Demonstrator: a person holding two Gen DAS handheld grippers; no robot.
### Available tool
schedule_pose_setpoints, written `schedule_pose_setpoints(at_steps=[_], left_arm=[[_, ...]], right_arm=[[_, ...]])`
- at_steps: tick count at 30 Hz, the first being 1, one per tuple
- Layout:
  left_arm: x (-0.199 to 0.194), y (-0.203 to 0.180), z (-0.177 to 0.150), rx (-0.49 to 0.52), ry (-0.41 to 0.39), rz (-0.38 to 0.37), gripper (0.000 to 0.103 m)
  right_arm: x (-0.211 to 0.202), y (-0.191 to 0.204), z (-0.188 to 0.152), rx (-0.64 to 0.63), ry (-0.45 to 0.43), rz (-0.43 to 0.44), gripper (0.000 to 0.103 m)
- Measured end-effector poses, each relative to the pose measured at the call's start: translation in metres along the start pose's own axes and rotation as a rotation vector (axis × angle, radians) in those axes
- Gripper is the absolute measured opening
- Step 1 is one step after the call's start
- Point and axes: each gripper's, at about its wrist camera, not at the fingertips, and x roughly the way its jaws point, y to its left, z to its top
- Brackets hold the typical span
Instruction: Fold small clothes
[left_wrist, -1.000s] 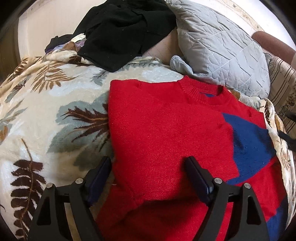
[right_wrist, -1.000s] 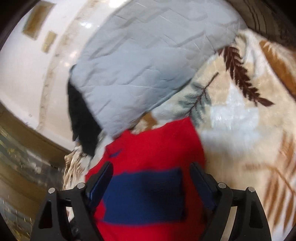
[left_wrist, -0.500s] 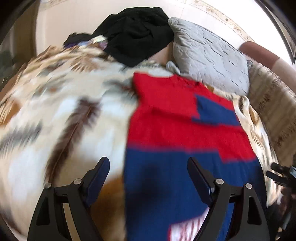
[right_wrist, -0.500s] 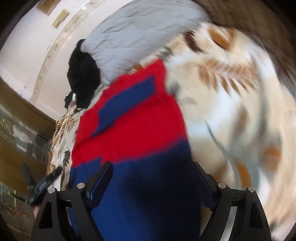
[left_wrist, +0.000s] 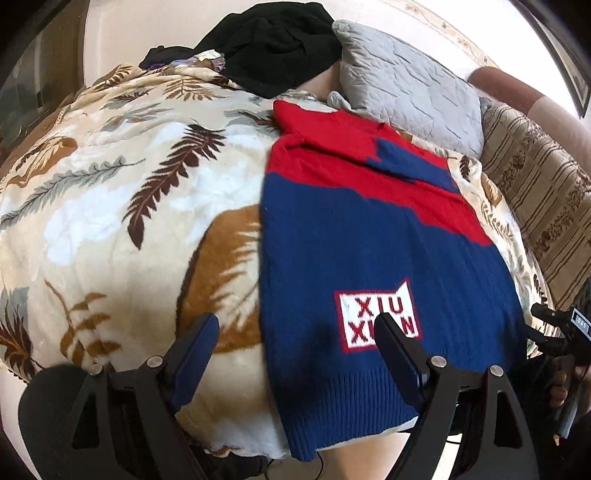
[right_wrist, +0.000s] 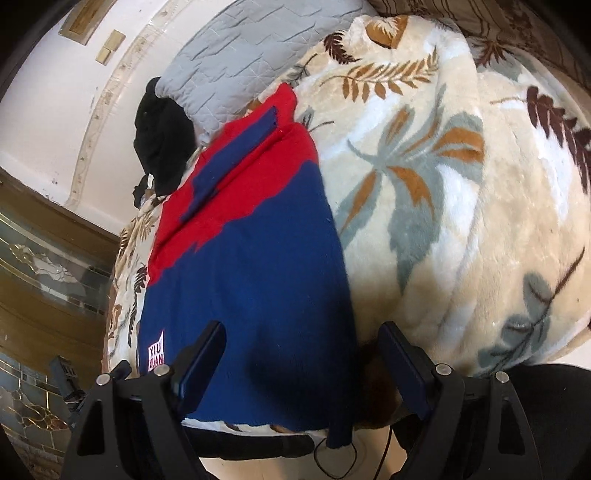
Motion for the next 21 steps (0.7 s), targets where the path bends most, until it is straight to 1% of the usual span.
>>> schedule_pose_setpoints(at_steps=[3, 5, 6, 8, 10, 11, 12, 14, 16, 19, 20, 21], left_arm=[[-0.005, -0.001, -0.005, -0.003, -0.004, -0.004, 0.086], [-0.007, -0.001, -0.008, -0.003, -0.007, -0.002, 0.086], [-0.004, 0.000, -0.009, -0.004, 0.000, 0.005, 0.086], [0.006, 0.003, -0.013, -0.014, 0.039, 0.019, 0.086], [0.013, 0.004, -0.016, -0.027, 0.067, 0.026, 0.086], [0.013, 0.003, -0.017, -0.022, 0.063, 0.032, 0.086], [0.012, 0.002, -0.017, -0.018, 0.059, 0.032, 0.086], [0.008, -0.001, -0.017, -0.012, 0.047, 0.022, 0.086], [0.005, -0.002, -0.018, -0.001, 0.034, 0.025, 0.086], [0.018, -0.002, -0.021, 0.009, 0.078, 0.065, 0.086], [0.018, -0.005, -0.021, 0.023, 0.070, 0.075, 0.086], [0.017, -0.008, -0.022, 0.046, 0.074, 0.084, 0.085]], right_arm=[[0.000, 0.006, -0.004, -0.022, 0.012, 0.010, 0.086], [0.003, 0.009, -0.005, -0.036, 0.016, -0.007, 0.086], [0.006, 0.008, -0.005, -0.039, 0.023, -0.018, 0.086], [0.011, 0.008, -0.006, -0.035, 0.028, -0.025, 0.085], [0.011, 0.011, -0.006, -0.057, 0.033, -0.043, 0.076], [0.011, 0.011, -0.006, -0.063, 0.040, -0.053, 0.067], [0.012, 0.010, -0.006, -0.057, 0.047, -0.060, 0.066], [0.009, 0.009, -0.006, -0.041, 0.044, -0.058, 0.066], [0.008, 0.013, -0.008, -0.068, 0.046, -0.072, 0.067], [0.015, 0.011, -0.012, -0.074, 0.064, -0.093, 0.067], [0.015, 0.014, -0.012, -0.085, 0.070, -0.099, 0.063], [0.015, 0.017, -0.012, -0.098, 0.085, -0.109, 0.030]])
